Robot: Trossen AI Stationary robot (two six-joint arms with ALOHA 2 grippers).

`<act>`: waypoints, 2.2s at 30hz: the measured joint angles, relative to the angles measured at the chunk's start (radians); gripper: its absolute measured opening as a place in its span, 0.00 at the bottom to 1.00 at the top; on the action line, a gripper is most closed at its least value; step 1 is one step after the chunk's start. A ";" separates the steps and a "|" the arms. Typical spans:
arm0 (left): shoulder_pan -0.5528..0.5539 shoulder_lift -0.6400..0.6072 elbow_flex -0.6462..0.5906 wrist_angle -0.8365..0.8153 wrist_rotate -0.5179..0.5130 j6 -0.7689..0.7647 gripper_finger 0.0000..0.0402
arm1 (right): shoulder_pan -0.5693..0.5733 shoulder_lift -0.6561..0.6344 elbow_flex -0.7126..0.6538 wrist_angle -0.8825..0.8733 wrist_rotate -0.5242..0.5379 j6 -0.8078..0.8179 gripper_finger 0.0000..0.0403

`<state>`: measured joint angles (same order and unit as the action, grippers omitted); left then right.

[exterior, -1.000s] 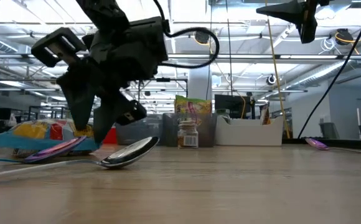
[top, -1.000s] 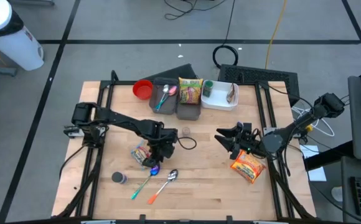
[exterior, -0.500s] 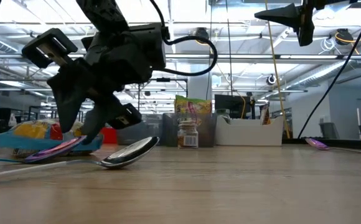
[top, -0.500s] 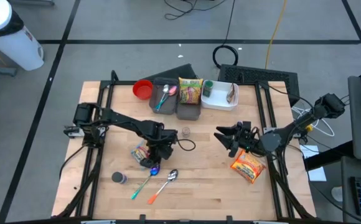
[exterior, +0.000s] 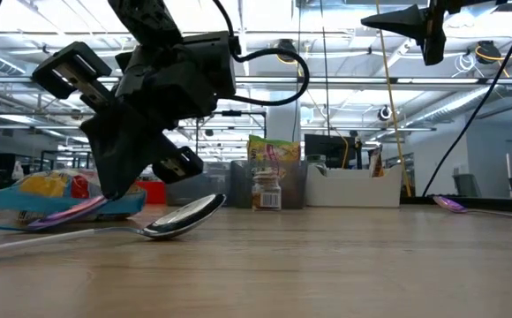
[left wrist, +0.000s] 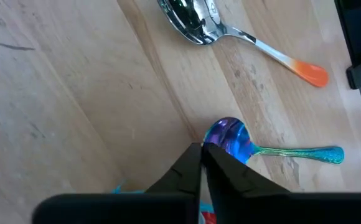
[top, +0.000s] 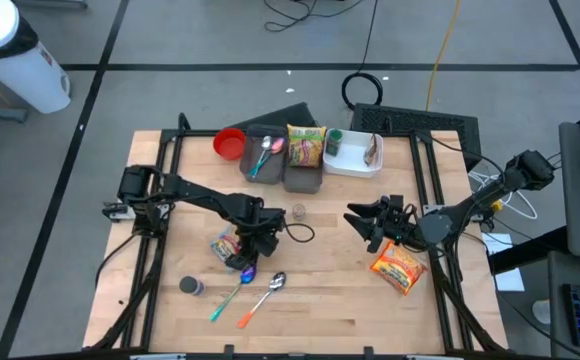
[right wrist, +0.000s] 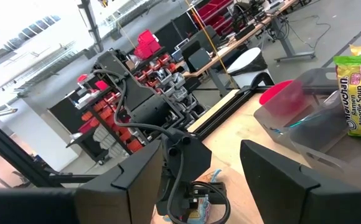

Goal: Pick & Place Food Item
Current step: Put the bottom purple and blue spoon into the left black bin

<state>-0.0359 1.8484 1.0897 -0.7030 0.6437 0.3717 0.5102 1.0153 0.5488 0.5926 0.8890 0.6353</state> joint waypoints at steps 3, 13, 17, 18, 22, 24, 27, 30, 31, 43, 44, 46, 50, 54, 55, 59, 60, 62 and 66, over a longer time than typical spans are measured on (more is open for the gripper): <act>0.000 0.000 0.000 0.000 0.001 -0.001 0.02 | 0.000 0.000 0.000 0.000 0.000 0.000 0.52; 0.003 0.000 0.000 0.000 -0.012 -0.060 0.01 | 0.000 0.000 0.000 0.000 -0.001 0.000 0.52; 0.013 0.000 0.000 -0.002 -0.016 -0.081 0.01 | 0.000 0.000 0.000 0.000 -0.002 -0.003 0.52; 0.017 0.000 0.000 -0.002 -0.016 -0.094 0.01 | 0.000 0.000 0.000 0.000 -0.002 -0.003 0.52; 0.040 0.000 0.032 -0.051 -0.018 -0.117 0.01 | 0.000 0.000 0.000 0.000 -0.003 -0.005 0.52; 0.054 0.000 0.070 -0.083 -0.018 -0.112 0.01 | 0.000 0.000 0.000 0.000 -0.003 -0.015 0.52; 0.074 0.000 0.141 -0.133 -0.020 -0.102 0.01 | 0.000 0.000 0.000 0.000 -0.003 -0.020 0.52; 0.091 0.000 0.221 -0.186 -0.050 -0.085 0.00 | 0.000 0.000 0.000 -0.005 -0.003 -0.026 0.52; 0.096 -0.001 0.244 -0.205 -0.063 -0.081 0.00 | 0.000 0.000 0.000 -0.008 -0.003 -0.026 0.52; 0.149 -0.002 0.454 -0.413 -0.149 -0.078 0.00 | 0.000 0.000 0.001 -0.112 -0.004 -0.007 0.52; 0.150 -0.002 0.468 -0.423 -0.156 -0.083 0.00 | -0.001 0.000 0.001 -0.126 -0.004 -0.002 0.52; 0.154 -0.002 0.500 -0.435 -0.168 -0.093 0.00 | -0.009 0.000 0.001 -0.140 -0.014 0.000 0.52; 0.157 -0.002 0.575 -0.441 -0.211 -0.126 0.00 | -0.049 0.004 0.001 -0.191 -0.086 0.025 0.52; 0.160 -0.002 0.661 -0.443 -0.244 -0.172 0.00 | -0.104 0.032 0.001 -0.199 -0.138 0.038 0.52; 0.160 -0.002 0.684 -0.444 -0.252 -0.185 0.00 | -0.118 0.041 0.001 -0.193 -0.159 0.038 0.52; 0.159 -0.002 0.767 -0.446 -0.285 -0.213 0.00 | -0.177 0.093 0.001 -0.127 -0.289 0.033 0.52; 0.159 -0.002 0.786 -0.446 -0.291 -0.219 0.00 | -0.193 0.108 0.001 -0.097 -0.316 0.031 0.52; 0.159 -0.002 0.817 -0.444 -0.306 -0.232 0.00 | -0.223 0.142 0.001 -0.038 -0.365 0.030 0.52; 0.158 -0.002 0.857 -0.446 -0.337 -0.269 0.00 | -0.271 0.199 0.001 0.052 -0.465 0.034 0.52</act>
<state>0.1220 1.8469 1.9466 -1.1486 0.3069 0.1023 0.2387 1.2142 0.5499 0.6451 0.4238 0.6691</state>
